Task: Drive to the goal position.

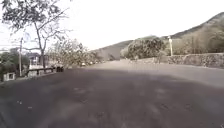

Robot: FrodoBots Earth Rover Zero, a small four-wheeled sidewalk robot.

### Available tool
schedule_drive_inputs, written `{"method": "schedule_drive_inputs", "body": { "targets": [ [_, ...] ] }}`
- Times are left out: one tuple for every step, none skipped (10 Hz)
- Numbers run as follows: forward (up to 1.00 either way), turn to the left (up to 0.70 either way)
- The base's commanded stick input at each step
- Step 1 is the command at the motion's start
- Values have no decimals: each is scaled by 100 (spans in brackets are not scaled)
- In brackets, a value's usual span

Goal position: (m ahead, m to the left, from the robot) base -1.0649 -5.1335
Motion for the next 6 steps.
{"method": "schedule_drive_inputs", "body": {
  "targets": [
    [70,0],
    [70,0],
    [70,0],
    [70,0],
    [70,0],
    [70,0]
  ]
}}
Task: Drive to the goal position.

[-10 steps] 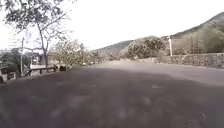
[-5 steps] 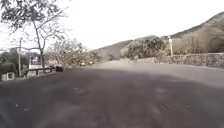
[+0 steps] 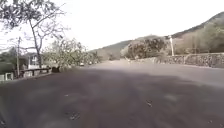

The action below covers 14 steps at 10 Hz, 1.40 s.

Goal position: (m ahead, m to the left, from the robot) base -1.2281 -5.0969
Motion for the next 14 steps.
{"method": "schedule_drive_inputs", "body": {
  "targets": [
    [70,0],
    [70,0],
    [70,0],
    [70,0],
    [70,0],
    [70,0],
    [70,0],
    [70,0],
    [70,0],
    [70,0],
    [70,0],
    [70,0],
    [70,0],
    [70,0]
  ]
}}
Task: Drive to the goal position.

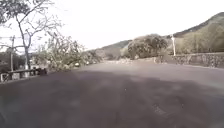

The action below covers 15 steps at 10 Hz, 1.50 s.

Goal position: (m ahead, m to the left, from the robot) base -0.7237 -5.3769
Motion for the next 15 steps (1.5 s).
{"method": "schedule_drive_inputs", "body": {
  "targets": [
    [70,0],
    [70,0],
    [70,0],
    [70,0],
    [70,0],
    [70,0],
    [70,0],
    [70,0],
    [70,0],
    [70,0],
    [70,0],
    [70,0],
    [70,0],
    [70,0],
    [70,0]
  ]
}}
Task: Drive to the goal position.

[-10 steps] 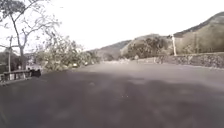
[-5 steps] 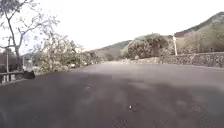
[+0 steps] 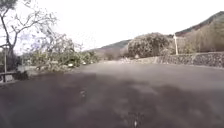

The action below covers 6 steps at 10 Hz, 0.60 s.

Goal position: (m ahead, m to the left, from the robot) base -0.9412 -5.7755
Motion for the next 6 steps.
{"method": "schedule_drive_inputs", "body": {
  "targets": [
    [70,0],
    [70,0],
    [70,0],
    [70,0],
    [70,0],
    [70,0]
  ]
}}
